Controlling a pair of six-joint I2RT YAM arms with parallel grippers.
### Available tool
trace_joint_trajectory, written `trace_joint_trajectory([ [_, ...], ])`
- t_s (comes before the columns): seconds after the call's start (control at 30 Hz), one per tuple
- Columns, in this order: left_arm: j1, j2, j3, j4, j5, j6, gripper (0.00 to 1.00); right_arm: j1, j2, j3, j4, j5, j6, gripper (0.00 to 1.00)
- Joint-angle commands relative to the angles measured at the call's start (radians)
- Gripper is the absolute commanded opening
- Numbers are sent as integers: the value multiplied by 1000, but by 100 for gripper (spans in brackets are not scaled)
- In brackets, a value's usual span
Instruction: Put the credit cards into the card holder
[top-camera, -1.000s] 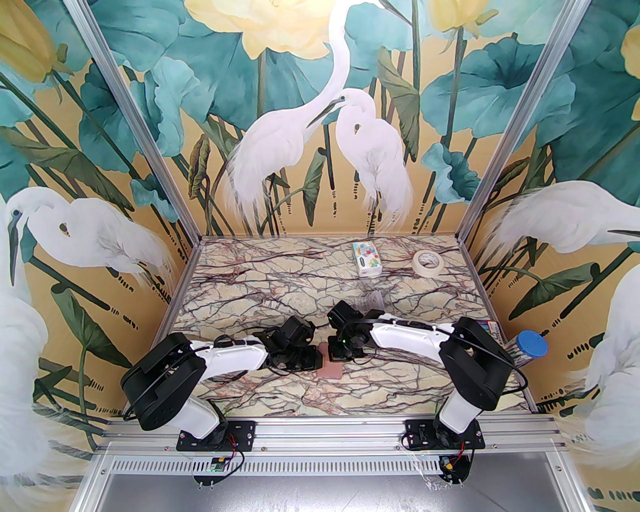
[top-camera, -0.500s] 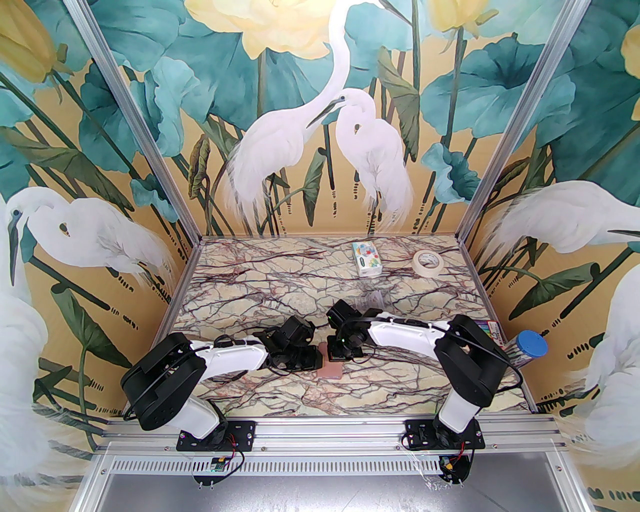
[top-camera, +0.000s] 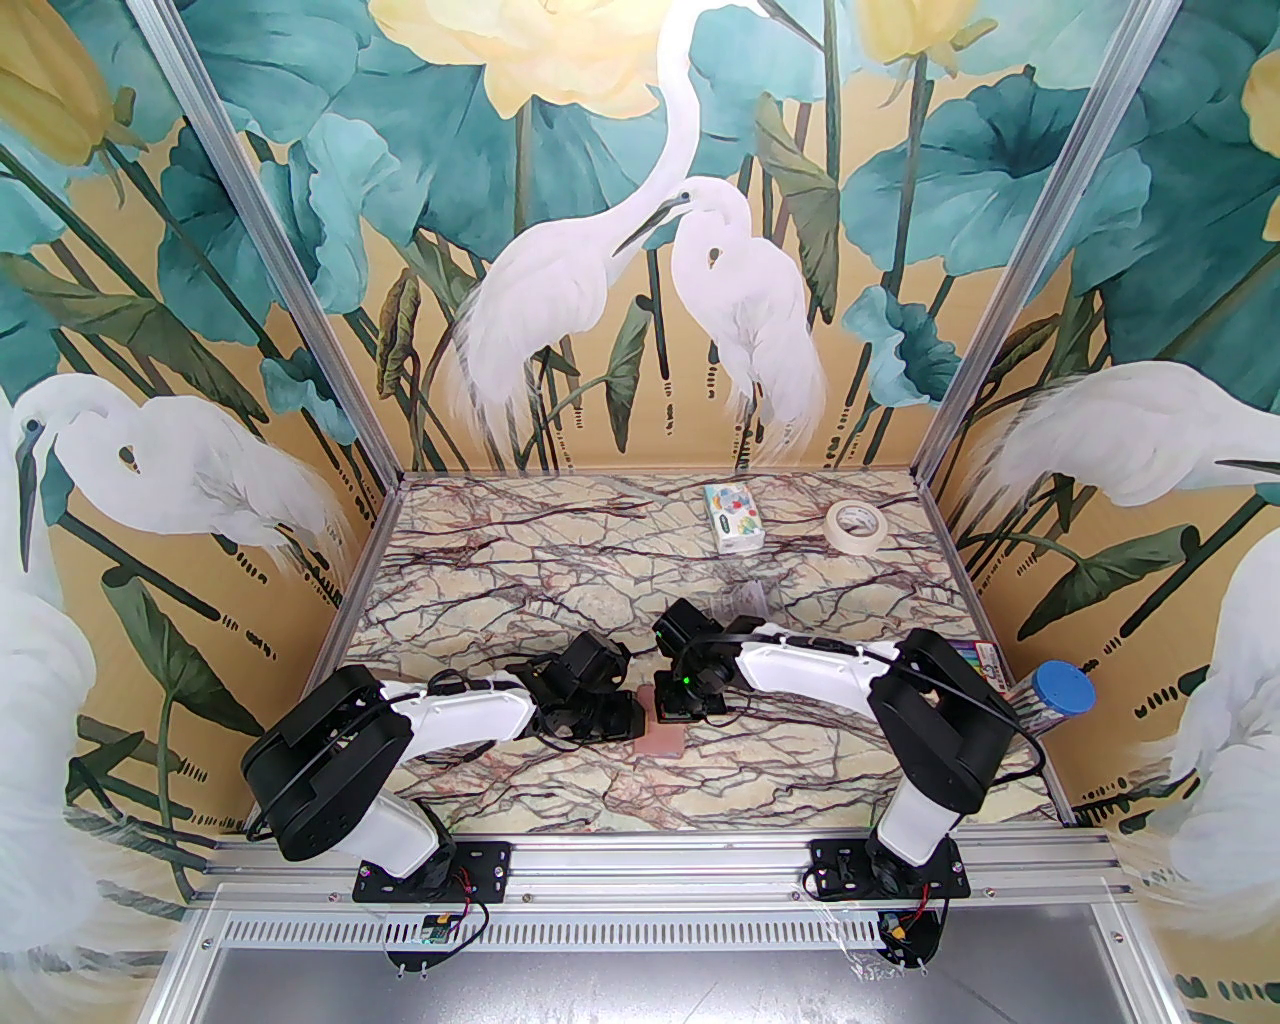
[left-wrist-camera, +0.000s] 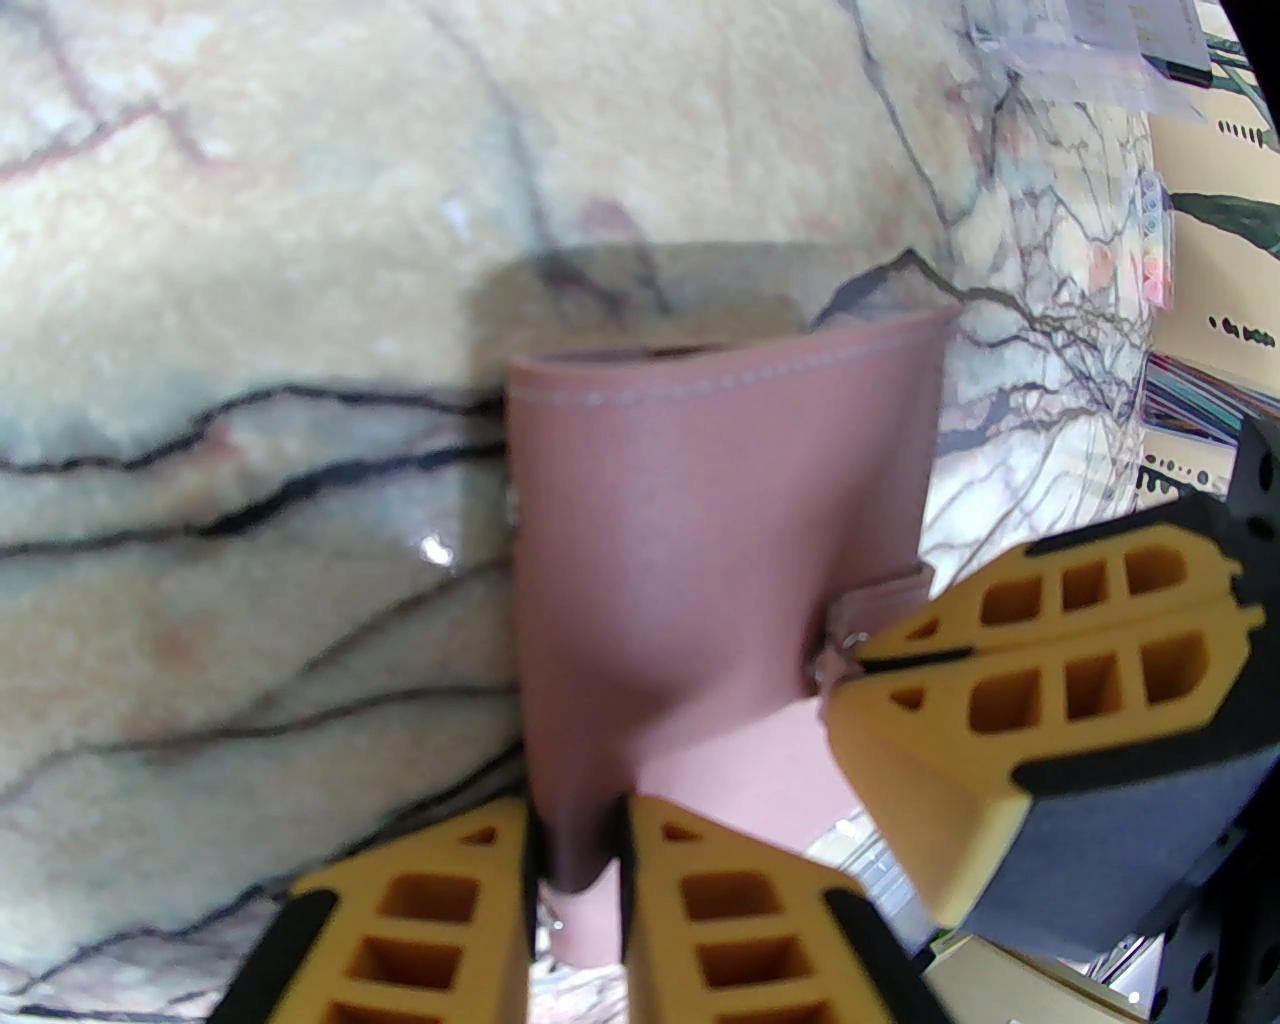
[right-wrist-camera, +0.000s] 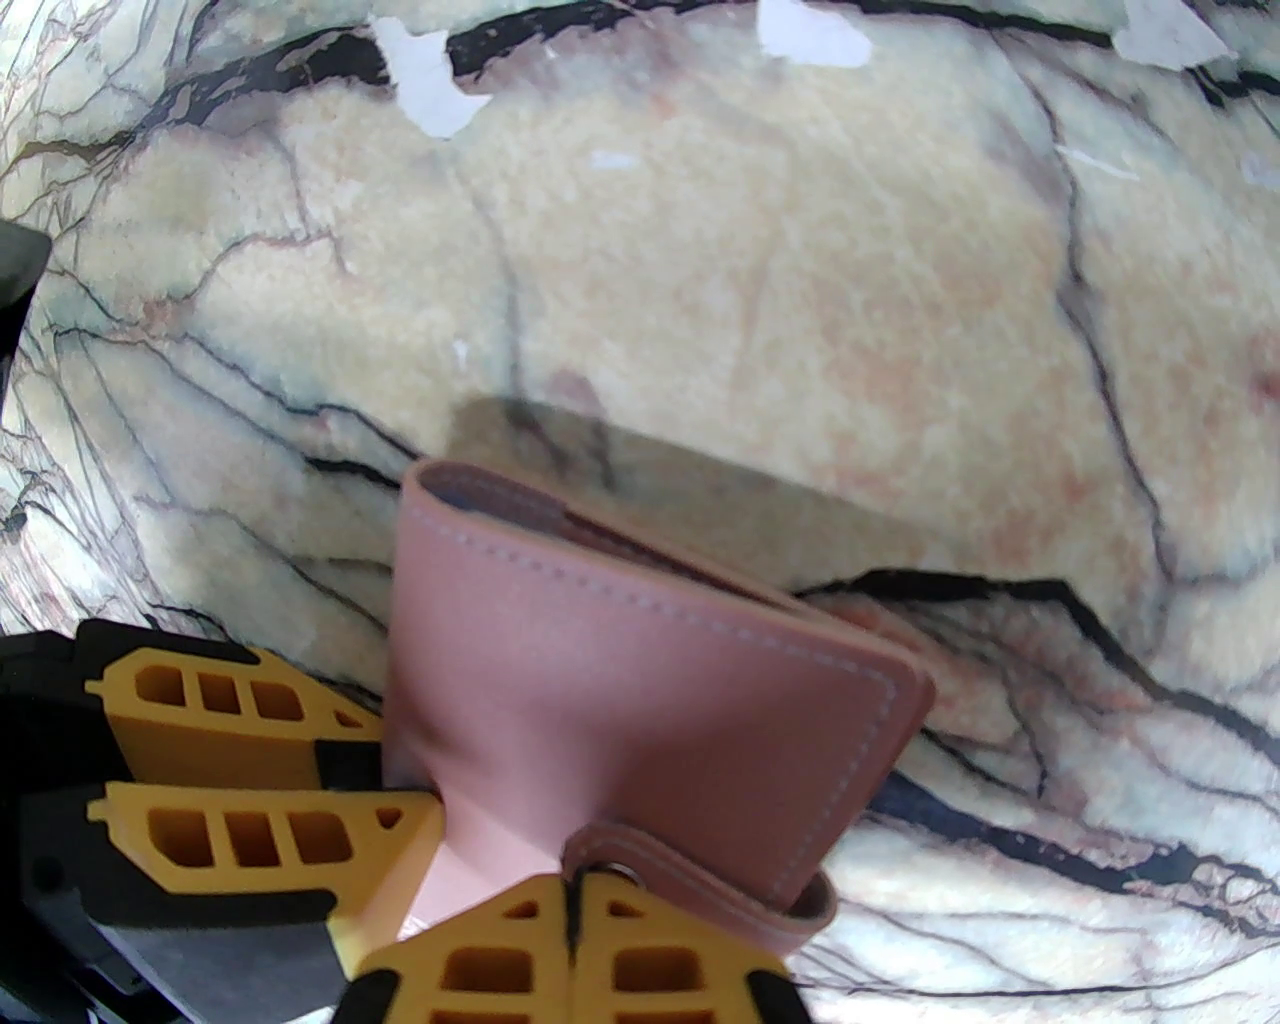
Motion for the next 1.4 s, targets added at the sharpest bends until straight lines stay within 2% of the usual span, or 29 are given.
trace_joint_trajectory([
  [0.0, -12, -6, -7, -6, -29, 21, 20, 5, -49, 18, -7, 40, -7, 5],
  [0.07, -12, -34, -12, -12, -43, 20, 21, 4, -78, 32, -24, 56, -22, 18],
  [0.17, -13, -109, -16, -42, -81, 31, 33, 4, -148, 55, -46, 99, -46, 30],
  [0.27, -13, -250, -5, -116, -163, 61, 58, 4, -232, 84, -78, 175, -79, 42],
  [0.37, -12, -434, 16, -214, -323, 110, 79, 3, -340, 92, -95, 313, -112, 54],
  [0.4, -11, -504, 21, -244, -397, 134, 88, 0, -392, 84, -92, 380, -119, 60],
  [0.47, -9, -631, 20, -282, -545, 181, 98, -13, -485, 53, -66, 511, -137, 70],
  [0.53, -1, -750, 10, -309, -741, 226, 99, -43, -588, 5, -24, 669, -161, 85],
  [0.63, 13, -884, -77, -182, -961, 395, 100, -133, -728, -107, 97, 859, -241, 93],
  [0.7, 44, -949, -138, -91, -1065, 518, 99, -209, -821, -225, 253, 901, -315, 96],
  [0.77, 118, -989, -170, -64, -1154, 550, 100, -292, -897, -344, 411, 901, -358, 99],
  [0.8, 175, -1001, -196, -49, -1149, 535, 99, -335, -921, -393, 465, 899, -373, 99],
  [0.9, 348, -1012, -293, 101, -978, 548, 99, -478, -919, -476, 525, 901, -377, 99],
  [0.93, 378, -990, -320, 154, -985, 544, 99, -525, -895, -488, 523, 902, -370, 100],
  [1.0, 406, -912, -358, 286, -1030, 604, 99, -603, -848, -517, 547, 895, -355, 100],
  [1.03, 411, -862, -342, 299, -1042, 616, 99, -636, -818, -531, 565, 896, -340, 99],
  [1.1, 420, -768, -340, 396, -1025, 708, 99, -700, -761, -553, 601, 883, -308, 99],
  [1.17, 446, -659, -347, 494, -1023, 739, 99, -751, -703, -533, 618, 868, -313, 100],
  [1.3, 551, -441, -385, 731, -925, 755, 99, -803, -561, -573, 817, 861, -346, 100],
  [1.37, 575, -390, -368, 761, -838, 780, 99, -811, -473, -598, 935, 861, -371, 100],
])
